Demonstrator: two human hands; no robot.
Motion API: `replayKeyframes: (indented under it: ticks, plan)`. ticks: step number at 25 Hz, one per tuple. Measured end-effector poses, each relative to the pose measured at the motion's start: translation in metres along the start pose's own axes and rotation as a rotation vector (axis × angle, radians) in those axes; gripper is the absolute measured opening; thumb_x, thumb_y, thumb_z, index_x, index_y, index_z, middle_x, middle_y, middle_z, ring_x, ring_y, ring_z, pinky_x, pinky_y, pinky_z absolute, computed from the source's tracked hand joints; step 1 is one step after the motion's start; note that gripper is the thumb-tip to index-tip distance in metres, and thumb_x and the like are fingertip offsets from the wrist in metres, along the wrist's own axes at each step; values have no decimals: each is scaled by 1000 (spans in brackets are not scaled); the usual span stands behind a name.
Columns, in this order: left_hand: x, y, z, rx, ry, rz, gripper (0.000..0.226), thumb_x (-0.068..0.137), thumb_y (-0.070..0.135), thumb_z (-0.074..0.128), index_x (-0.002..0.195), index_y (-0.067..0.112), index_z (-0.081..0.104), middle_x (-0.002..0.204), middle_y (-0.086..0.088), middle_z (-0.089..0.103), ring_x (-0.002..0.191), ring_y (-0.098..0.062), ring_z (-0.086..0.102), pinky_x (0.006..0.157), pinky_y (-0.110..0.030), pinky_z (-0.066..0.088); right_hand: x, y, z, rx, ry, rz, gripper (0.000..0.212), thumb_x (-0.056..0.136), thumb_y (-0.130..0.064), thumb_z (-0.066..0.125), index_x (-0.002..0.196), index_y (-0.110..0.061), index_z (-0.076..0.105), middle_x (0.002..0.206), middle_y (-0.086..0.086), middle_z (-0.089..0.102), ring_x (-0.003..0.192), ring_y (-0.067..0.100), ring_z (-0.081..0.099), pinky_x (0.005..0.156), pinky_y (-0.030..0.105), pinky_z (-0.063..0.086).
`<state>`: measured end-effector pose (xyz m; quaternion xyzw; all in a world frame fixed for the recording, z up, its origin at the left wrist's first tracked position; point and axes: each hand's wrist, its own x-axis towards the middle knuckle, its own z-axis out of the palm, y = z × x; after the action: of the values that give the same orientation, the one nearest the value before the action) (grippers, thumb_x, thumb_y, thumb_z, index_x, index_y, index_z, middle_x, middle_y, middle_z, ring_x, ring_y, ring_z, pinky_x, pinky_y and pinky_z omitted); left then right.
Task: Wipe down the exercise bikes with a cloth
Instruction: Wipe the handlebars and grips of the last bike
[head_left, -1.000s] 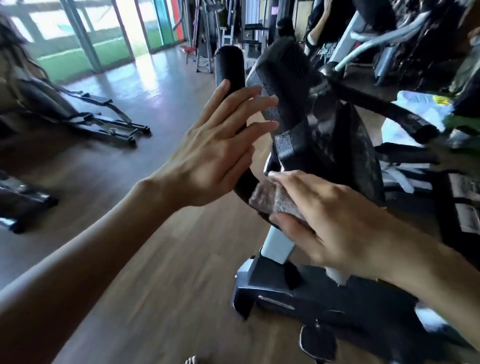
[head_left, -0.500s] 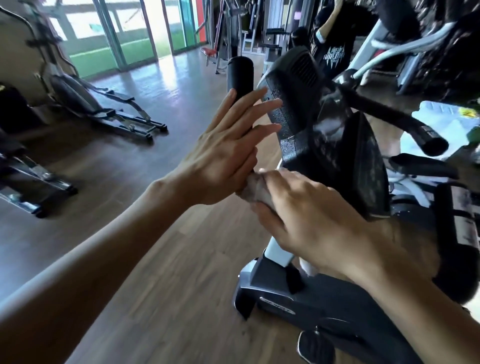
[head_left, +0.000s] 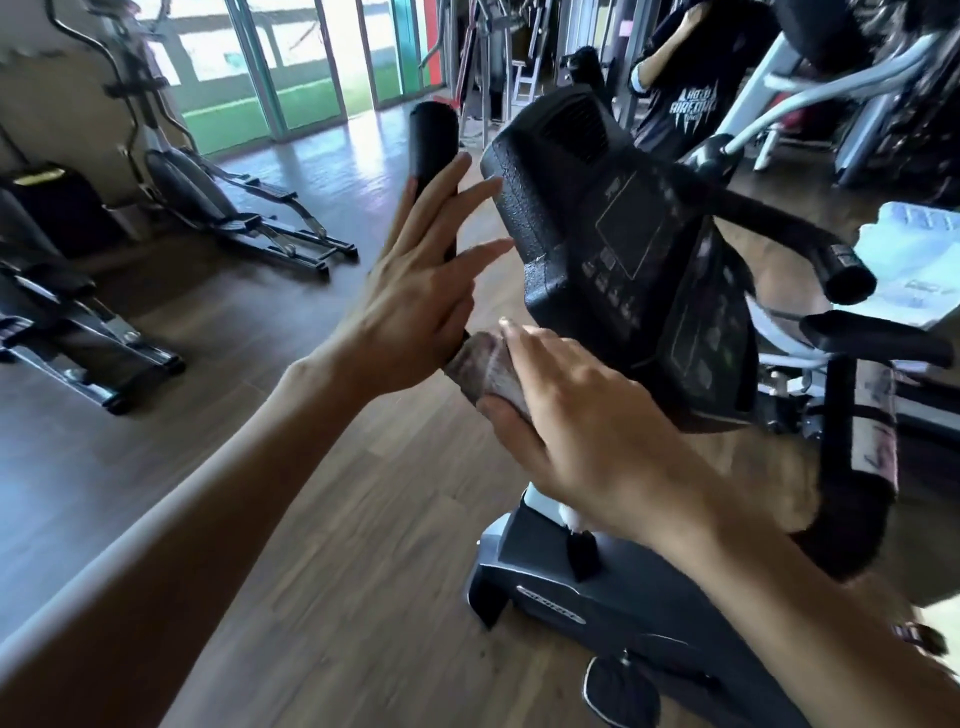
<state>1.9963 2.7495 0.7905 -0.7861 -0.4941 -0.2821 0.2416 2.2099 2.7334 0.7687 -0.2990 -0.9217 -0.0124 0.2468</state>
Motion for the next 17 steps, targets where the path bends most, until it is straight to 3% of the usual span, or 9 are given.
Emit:
replayKeyframes:
  ticks: [4, 10, 14, 17]
  plan:
    - [-6, 20, 7, 58, 2, -114, 39, 90, 7, 53, 125, 8, 71, 158, -17, 40, 153, -46, 15, 125, -60, 2, -51, 26, -10, -98, 22, -125, 64, 102, -43, 39, 146, 3, 44, 147, 18, 52, 131, 27, 56, 89, 35, 55]
    - [-8, 33, 9, 75, -65, -267, 36, 103, 20, 44, 128, 10, 69, 160, -8, 41, 156, -39, 11, 126, -55, 0, -29, 21, 3, -43, 54, -64, 67, 95, -43, 41, 140, 7, 48, 132, 20, 61, 112, 32, 66, 65, 37, 58]
    - [-16, 51, 10, 40, -94, -422, 46, 105, 34, 36, 130, 12, 69, 162, -1, 39, 158, -29, 2, 123, -60, -5, -68, 42, -7, -92, 43, -158, 67, 98, -40, 45, 145, 6, 45, 144, 22, 54, 124, 31, 61, 76, 38, 60]
    - [-24, 71, 20, -30, -30, -550, 51, 105, 38, 33, 131, 12, 69, 160, -2, 42, 158, -26, 2, 122, -61, -3, -84, 51, -12, -223, 111, -195, 65, 93, -37, 54, 140, 8, 52, 137, 25, 59, 121, 30, 64, 84, 34, 58]
